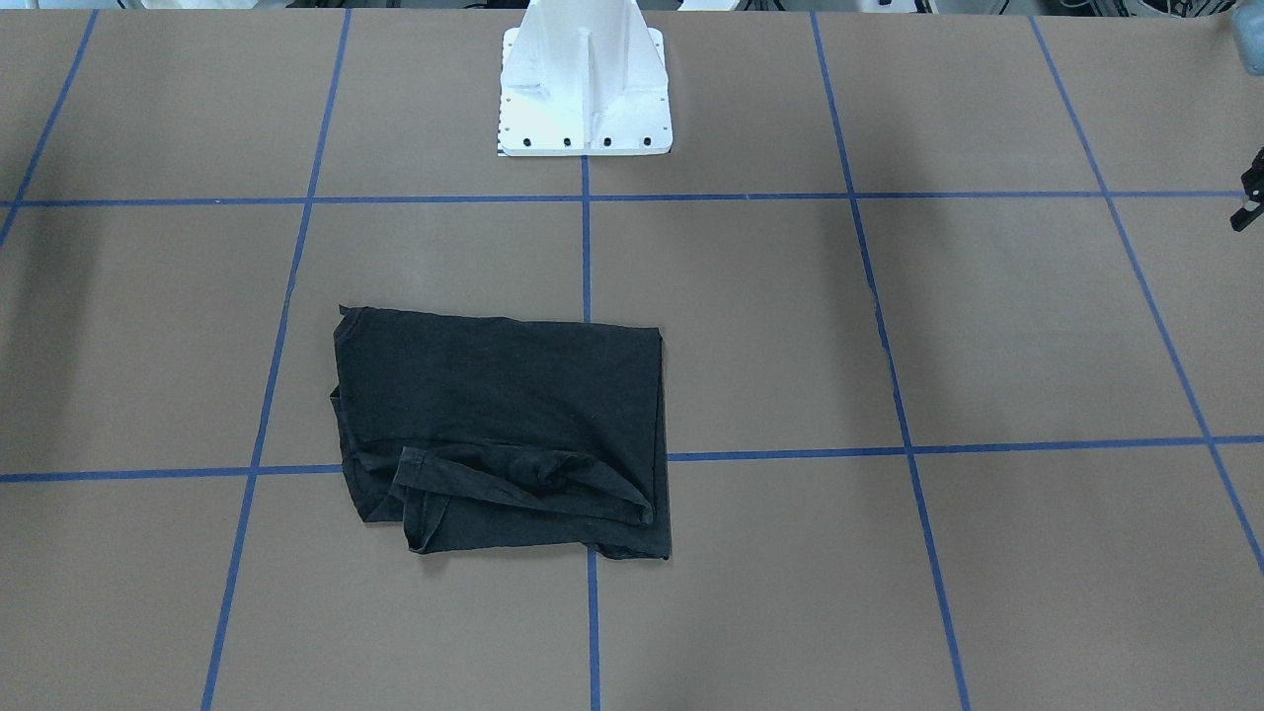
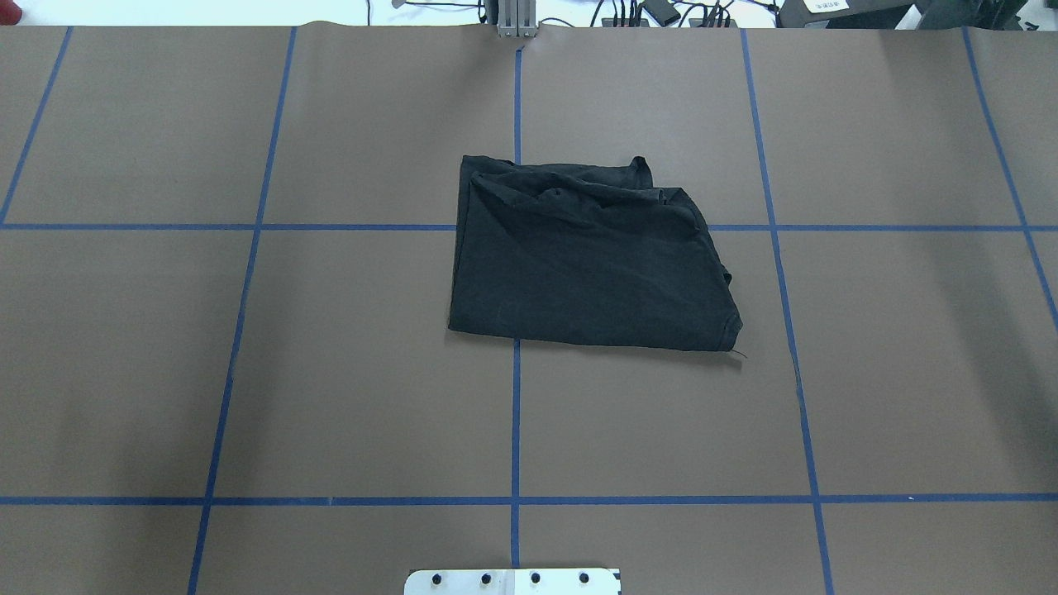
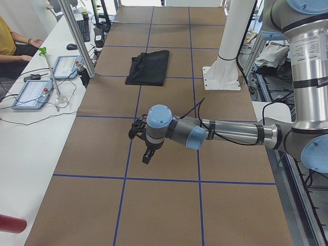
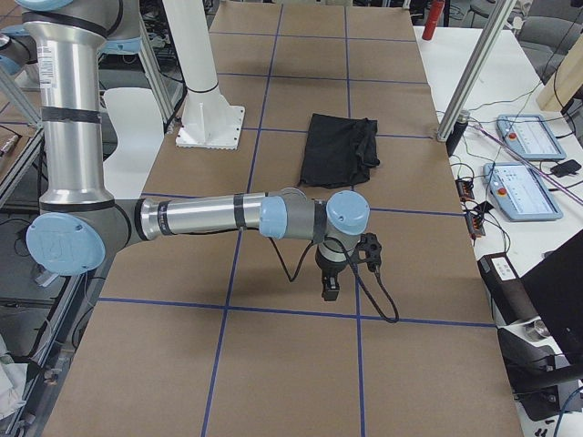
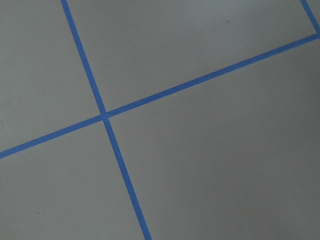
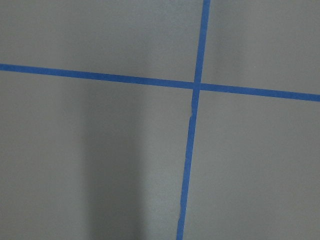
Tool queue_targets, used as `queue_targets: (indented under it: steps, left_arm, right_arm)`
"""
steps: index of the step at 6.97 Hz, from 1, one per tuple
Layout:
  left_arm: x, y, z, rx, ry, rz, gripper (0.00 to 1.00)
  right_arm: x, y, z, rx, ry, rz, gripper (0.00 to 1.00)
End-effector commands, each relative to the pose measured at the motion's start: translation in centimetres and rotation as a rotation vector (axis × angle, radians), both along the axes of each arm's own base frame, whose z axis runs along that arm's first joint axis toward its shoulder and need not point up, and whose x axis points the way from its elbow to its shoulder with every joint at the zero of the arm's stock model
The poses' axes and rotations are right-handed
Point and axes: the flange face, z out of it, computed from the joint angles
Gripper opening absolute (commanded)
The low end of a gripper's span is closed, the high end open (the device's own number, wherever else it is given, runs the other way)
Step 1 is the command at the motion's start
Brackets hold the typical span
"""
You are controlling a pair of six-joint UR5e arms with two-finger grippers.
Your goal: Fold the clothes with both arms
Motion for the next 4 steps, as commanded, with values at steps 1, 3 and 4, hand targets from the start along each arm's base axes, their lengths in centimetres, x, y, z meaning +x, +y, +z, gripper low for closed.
queue_targets:
  steps: [1,3,4]
  left_arm:
    - [-0.02,0.01,-0.15,0.004,0.000,0.001,1.00]
    - [0.01,0.03,-0.41,0.007,0.005,0.001,1.00]
    - [-0.05,0.03,-0.41,0.007,0.005,0.000,1.00]
  right_arm:
    - [0.00,0.04,-0.11,0.001,0.000,0.001,1.00]
    - [-0.18,0.15,0.45,-0.016,-0.027,0.001,1.00]
    - [-0.18,0.26,0.22,-0.011,-0.027,0.002,1.00]
